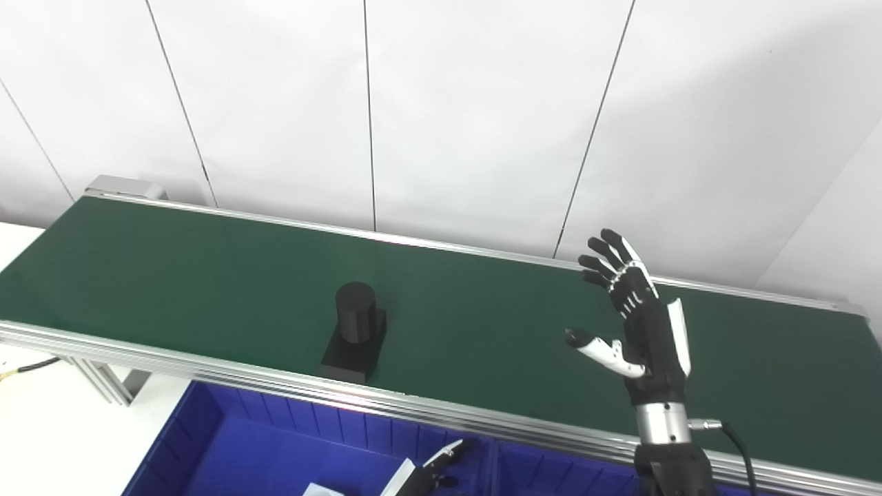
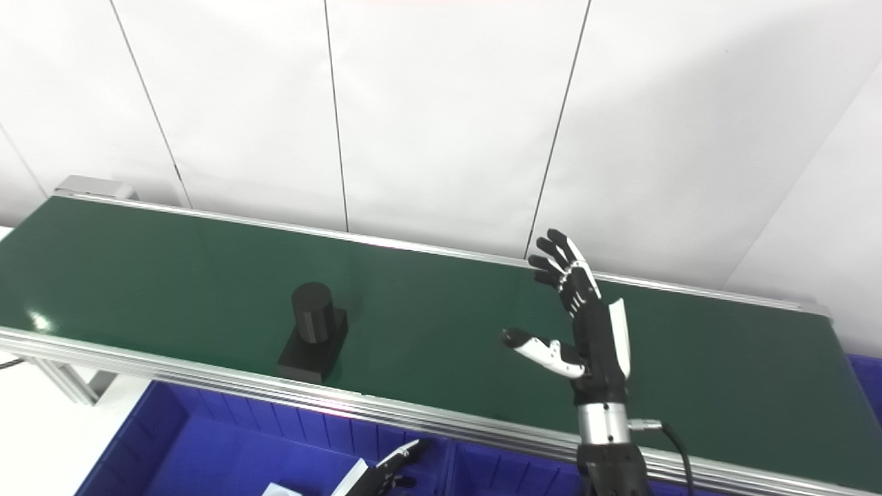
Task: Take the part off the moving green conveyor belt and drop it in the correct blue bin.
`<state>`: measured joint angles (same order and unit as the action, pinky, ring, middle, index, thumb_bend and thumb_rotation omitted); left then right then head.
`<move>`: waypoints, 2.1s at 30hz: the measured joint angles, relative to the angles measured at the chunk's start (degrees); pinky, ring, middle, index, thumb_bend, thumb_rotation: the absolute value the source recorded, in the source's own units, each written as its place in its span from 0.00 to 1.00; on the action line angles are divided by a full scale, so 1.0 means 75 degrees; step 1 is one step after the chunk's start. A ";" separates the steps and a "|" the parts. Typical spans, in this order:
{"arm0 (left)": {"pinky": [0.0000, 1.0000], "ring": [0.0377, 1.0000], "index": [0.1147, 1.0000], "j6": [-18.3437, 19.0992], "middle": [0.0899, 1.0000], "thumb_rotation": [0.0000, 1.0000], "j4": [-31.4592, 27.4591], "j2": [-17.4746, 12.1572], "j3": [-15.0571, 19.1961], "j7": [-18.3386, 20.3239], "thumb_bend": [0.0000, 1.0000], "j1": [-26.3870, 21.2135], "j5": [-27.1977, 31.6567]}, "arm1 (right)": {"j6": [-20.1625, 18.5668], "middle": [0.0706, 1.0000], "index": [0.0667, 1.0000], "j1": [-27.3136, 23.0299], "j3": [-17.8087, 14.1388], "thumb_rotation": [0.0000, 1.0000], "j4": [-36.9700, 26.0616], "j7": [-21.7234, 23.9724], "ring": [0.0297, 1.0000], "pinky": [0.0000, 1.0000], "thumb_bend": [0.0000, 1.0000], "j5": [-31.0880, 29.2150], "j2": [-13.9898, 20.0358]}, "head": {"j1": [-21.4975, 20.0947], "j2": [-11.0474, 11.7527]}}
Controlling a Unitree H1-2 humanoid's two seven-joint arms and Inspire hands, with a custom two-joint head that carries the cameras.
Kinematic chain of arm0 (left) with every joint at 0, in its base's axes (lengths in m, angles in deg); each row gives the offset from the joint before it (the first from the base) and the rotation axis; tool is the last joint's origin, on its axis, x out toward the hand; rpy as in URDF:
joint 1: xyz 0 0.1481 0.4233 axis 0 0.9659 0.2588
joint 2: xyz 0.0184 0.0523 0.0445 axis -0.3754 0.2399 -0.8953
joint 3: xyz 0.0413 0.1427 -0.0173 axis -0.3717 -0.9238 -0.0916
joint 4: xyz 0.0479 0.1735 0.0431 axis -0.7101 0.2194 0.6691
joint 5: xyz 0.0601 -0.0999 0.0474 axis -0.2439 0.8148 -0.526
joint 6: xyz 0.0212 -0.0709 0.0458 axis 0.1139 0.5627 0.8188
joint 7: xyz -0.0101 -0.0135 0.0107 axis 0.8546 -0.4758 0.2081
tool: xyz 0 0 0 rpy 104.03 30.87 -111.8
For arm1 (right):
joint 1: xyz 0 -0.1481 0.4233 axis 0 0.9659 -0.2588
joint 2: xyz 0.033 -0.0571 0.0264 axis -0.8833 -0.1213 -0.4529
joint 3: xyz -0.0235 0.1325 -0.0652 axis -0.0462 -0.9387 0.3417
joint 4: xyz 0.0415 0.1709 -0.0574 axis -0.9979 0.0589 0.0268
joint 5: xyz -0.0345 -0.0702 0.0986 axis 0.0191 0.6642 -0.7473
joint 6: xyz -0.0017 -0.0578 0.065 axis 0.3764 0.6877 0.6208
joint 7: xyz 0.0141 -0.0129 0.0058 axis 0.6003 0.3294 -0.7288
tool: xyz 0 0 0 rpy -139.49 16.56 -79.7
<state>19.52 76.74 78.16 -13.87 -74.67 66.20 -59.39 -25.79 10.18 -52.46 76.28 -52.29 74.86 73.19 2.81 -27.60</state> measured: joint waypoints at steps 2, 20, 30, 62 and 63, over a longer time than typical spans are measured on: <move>0.86 0.95 0.89 0.0000 0.95 0.97 0.0023 -0.0001 -0.0021 -0.0031 1.00 0.0000 0.0000 | 0.0000 0.85 0.90 -0.0227 -0.0023 0.30 0.0313 0.0003 0.78 0.73 1.00 0.0021 -0.0029 | 0.0012 0.0000; 0.91 0.95 0.90 0.0000 0.95 0.97 0.0002 -0.0003 -0.0293 -0.0324 1.00 -0.0015 -0.0017 | -0.0001 0.85 0.85 -0.0759 0.0042 0.12 0.1837 0.0221 0.74 0.62 1.00 0.0174 -0.0195 | 0.0094 -0.0234; 0.91 0.96 0.91 0.0000 0.96 0.97 -0.0257 -0.0059 -0.0288 -0.0290 1.00 0.0046 0.0015 | -0.0001 0.79 0.81 -0.0796 0.0284 0.15 0.2417 -0.0048 0.74 0.63 1.00 0.0697 -0.0316 | -0.0070 -0.0387; 0.89 0.94 0.89 0.0002 0.93 0.95 -0.1307 -0.0315 -0.0278 0.0017 1.00 0.0621 0.0173 | -0.0001 0.76 0.75 -0.1171 0.0586 0.15 0.3590 -0.0413 0.72 0.63 1.00 0.0989 -0.0408 | -0.0070 -0.0410; 0.89 0.94 0.89 0.0002 0.93 0.95 -0.1307 -0.0313 -0.0270 0.0028 1.00 0.0629 0.0177 | -0.0001 0.77 0.75 -0.1171 0.0594 0.15 0.3596 -0.0413 0.72 0.63 1.00 0.1000 -0.0417 | -0.0070 -0.0410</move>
<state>19.54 66.94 75.81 -15.89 -74.47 70.92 -58.06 -25.80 1.39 -48.01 103.25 -55.38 82.36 70.07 2.29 -30.67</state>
